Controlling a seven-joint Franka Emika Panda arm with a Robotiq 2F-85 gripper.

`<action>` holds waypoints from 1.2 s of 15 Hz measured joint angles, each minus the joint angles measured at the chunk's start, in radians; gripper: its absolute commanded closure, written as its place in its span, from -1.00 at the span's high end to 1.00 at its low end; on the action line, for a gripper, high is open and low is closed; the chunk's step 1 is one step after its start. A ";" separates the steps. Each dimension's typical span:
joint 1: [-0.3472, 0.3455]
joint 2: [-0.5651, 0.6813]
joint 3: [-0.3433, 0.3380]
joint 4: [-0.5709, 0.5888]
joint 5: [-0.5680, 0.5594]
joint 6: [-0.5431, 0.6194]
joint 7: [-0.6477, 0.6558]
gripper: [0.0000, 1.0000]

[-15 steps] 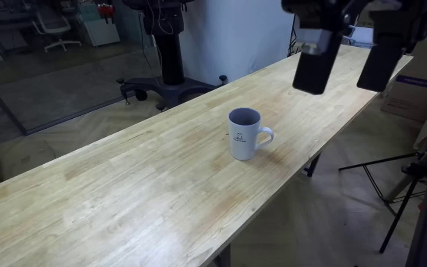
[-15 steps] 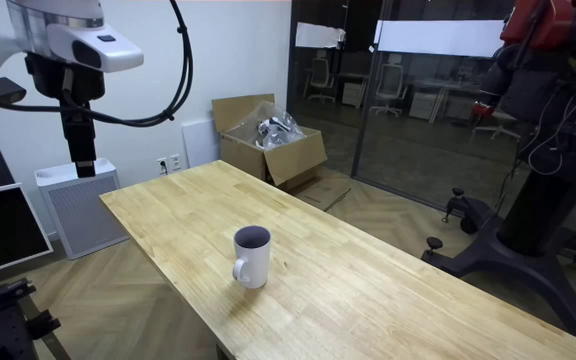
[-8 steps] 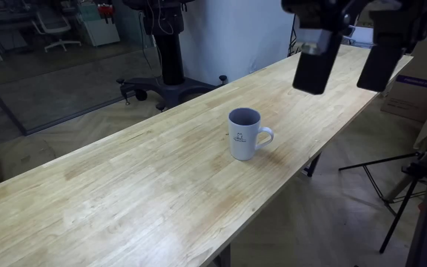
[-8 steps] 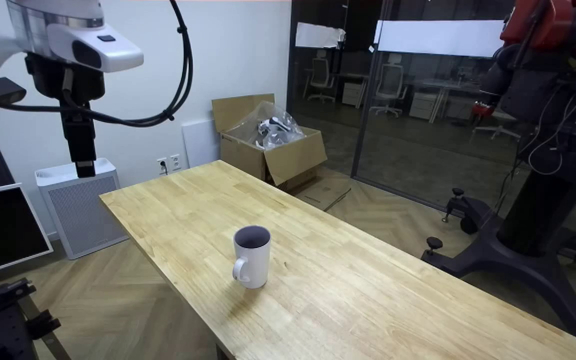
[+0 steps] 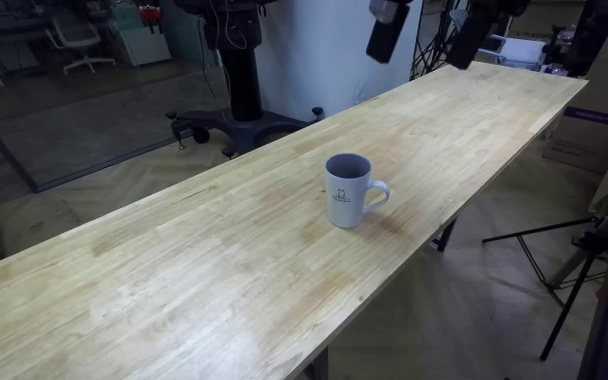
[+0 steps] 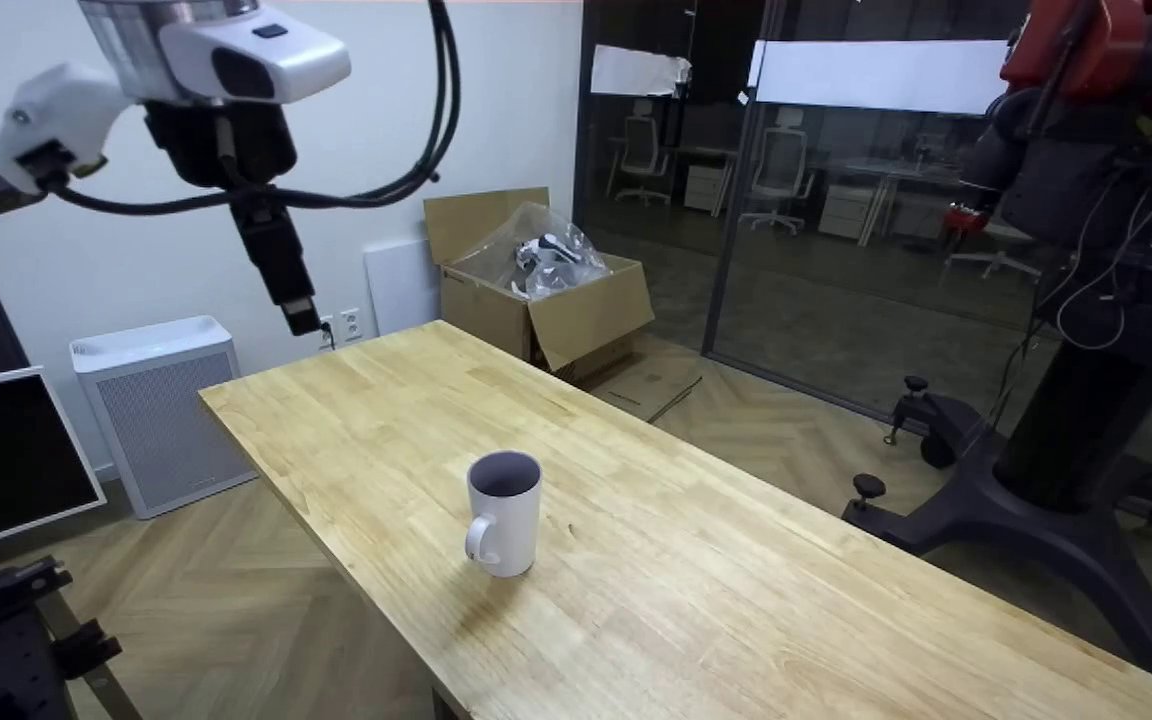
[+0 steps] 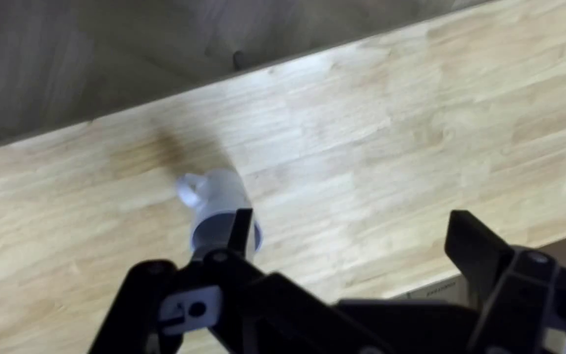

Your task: Move the white mug to the right

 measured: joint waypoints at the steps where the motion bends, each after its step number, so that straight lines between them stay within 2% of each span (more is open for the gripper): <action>1: -0.038 0.015 0.000 0.000 -0.045 0.054 0.004 1.00; 3: -0.129 0.061 0.006 0.001 -0.141 0.139 0.041 1.00; 6: -0.265 0.157 0.022 0.019 -0.279 0.152 0.123 1.00; 9: -0.341 0.267 0.024 0.059 -0.402 0.152 0.193 1.00; 11: -0.351 0.342 0.018 0.099 -0.450 0.152 0.219 1.00; 13: -0.334 0.419 0.003 0.144 -0.459 0.161 0.221 1.00; 18: -0.219 0.582 -0.052 0.229 -0.370 0.211 0.175 1.00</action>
